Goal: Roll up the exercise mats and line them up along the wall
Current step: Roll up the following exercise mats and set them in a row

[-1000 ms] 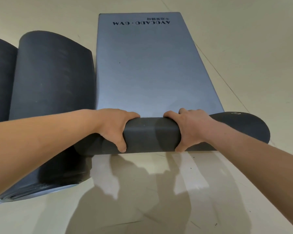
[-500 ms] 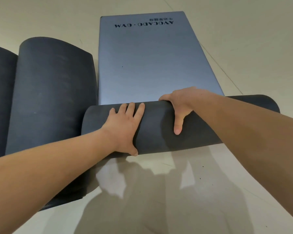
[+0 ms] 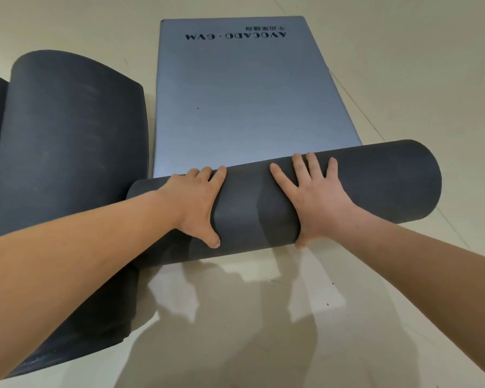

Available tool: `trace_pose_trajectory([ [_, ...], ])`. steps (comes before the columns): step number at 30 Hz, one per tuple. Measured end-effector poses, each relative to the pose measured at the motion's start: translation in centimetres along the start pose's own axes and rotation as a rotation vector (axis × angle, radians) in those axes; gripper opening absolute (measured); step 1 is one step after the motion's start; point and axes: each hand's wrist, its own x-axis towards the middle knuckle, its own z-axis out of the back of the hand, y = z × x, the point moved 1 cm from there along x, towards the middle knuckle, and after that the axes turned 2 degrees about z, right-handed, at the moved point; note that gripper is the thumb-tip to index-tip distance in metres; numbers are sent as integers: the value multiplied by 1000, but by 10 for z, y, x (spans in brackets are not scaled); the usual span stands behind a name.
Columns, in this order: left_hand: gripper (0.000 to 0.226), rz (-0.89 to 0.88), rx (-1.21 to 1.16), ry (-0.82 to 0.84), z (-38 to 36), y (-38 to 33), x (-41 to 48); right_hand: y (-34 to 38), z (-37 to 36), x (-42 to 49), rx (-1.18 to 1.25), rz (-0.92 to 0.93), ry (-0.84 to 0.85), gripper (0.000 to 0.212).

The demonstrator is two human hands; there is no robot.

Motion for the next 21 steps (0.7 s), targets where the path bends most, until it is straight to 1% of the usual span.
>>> trace_pose_trajectory([
  [3, 155, 31, 102, -98, -14, -5, -13, -16, 11, 14, 41, 80, -7, 165],
  [5, 155, 75, 137, -122, -22, -7, -16, -25, 20, 25, 102, 116, 19, 161],
  [8, 151, 89, 95, -116, -12, -4, -7, -32, 34, 36, 184, 120, 92, 153],
  [10, 143, 58, 53, -106, -1, 1, -2, -34, 42, 37, 219, 115, 136, 143],
  [13, 128, 23, -18, -110, 4, 5, -9, -35, 49, 32, 228, 129, 154, 128],
  [15, 120, -2, -50, -89, 3, 0, -18, -35, 49, 23, 246, 127, 169, 120],
  [17, 111, -39, -72, -52, 1, -9, -28, -37, 43, 10, 269, 133, 219, 113],
  [19, 101, -87, -124, 11, 1, -20, -40, -41, 36, -7, 327, 149, 312, 112],
  [21, 91, -126, -229, 128, 3, -28, -50, -45, 29, -23, 454, 156, 440, 111],
])
